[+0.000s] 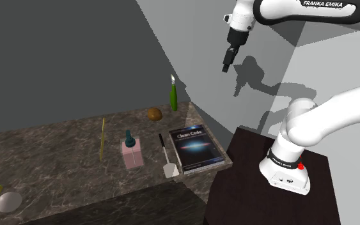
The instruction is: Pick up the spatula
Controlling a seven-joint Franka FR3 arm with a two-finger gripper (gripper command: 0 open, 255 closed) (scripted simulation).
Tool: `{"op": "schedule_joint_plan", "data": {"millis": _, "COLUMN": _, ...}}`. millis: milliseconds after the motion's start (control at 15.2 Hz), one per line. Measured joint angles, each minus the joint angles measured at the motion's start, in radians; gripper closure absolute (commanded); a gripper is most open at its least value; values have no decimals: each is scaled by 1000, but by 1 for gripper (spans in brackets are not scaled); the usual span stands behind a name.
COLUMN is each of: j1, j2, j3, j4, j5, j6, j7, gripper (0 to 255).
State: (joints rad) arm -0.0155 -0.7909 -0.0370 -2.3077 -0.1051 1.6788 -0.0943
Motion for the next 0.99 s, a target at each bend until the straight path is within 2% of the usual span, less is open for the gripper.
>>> {"op": "schedule_joint_plan", "data": {"millis": 132, "j1": -1, "j2": 1, "j3": 8, "j4": -11, "j5": 5, "j6": 10, "j7": 16, "gripper": 0}}
{"op": "schedule_joint_plan", "data": {"millis": 330, "j1": -4, "j2": 5, "j3": 53, "j4": -73, "j5": 31, "j6": 65, "j7": 105, "gripper": 0}}
{"op": "schedule_joint_plan", "data": {"millis": 594, "j1": -5, "j2": 34, "j3": 131, "j4": -150, "j5": 77, "j6": 153, "j7": 250, "gripper": 0}}
{"op": "schedule_joint_plan", "data": {"millis": 990, "j1": -8, "j2": 137, "j3": 251, "j4": -207, "j5": 139, "j6": 294, "j7": 468, "gripper": 0}}
